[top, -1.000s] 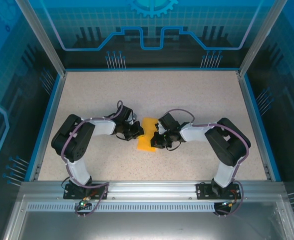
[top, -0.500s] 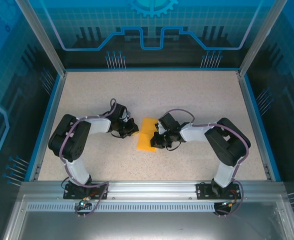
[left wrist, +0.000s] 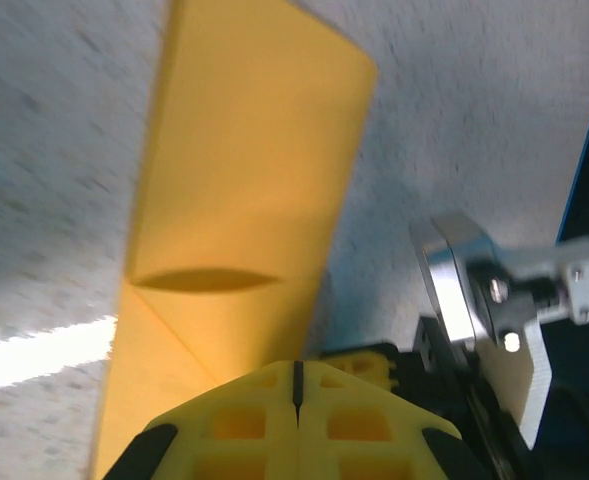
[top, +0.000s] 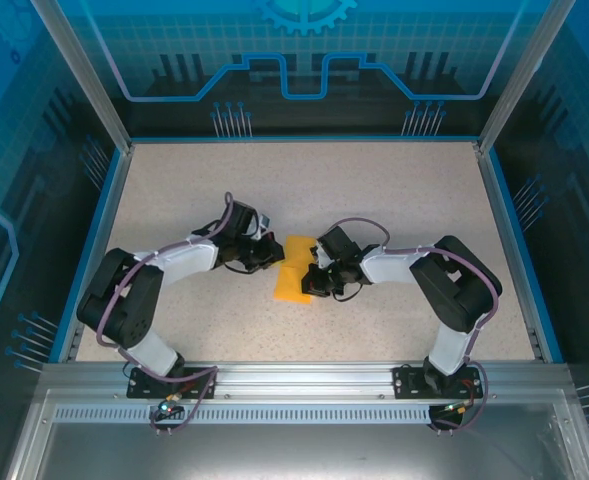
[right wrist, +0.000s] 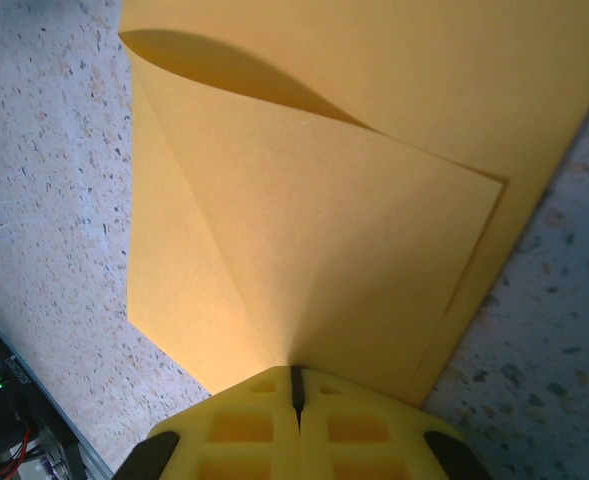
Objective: Fold a paper plane with a square sheet of paper (pick it up from the middle)
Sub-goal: Fold the triangle a second time at the center of the table.
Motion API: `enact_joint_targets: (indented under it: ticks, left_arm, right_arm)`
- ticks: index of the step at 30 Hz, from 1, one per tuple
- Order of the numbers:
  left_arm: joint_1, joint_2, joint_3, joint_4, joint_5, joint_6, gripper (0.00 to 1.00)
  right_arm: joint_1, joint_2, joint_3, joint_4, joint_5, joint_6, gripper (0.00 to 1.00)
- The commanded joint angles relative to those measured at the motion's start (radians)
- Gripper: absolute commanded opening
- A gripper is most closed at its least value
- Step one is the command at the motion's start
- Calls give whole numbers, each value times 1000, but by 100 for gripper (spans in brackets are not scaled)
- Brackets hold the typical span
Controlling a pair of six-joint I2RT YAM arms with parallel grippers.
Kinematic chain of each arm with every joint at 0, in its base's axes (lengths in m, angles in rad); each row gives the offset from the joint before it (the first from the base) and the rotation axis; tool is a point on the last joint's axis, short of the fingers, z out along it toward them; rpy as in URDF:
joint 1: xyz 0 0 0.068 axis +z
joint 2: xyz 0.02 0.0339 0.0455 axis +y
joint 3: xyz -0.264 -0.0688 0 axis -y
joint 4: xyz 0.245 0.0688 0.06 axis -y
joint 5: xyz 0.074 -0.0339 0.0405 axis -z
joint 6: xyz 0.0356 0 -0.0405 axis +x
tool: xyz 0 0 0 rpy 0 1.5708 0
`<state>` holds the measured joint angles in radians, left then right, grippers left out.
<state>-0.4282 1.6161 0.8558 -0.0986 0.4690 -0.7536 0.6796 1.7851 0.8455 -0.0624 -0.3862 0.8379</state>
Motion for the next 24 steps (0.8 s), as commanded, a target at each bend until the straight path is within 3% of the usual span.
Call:
enact_joint_targets:
  ticks: [1, 8, 24]
  left_arm:
    - [-40, 28, -4, 21, 61, -6, 2]
    - [-60, 61, -75, 102, 66, -47, 2]
    - [-70, 125, -60, 181, 92, -67, 4]
  right_arm:
    - [3, 39, -34, -106, 29, -10, 4]
    - [1, 40, -32, -106, 33, -10, 4]
    - [2, 42, -42, -103, 34, -8, 4]
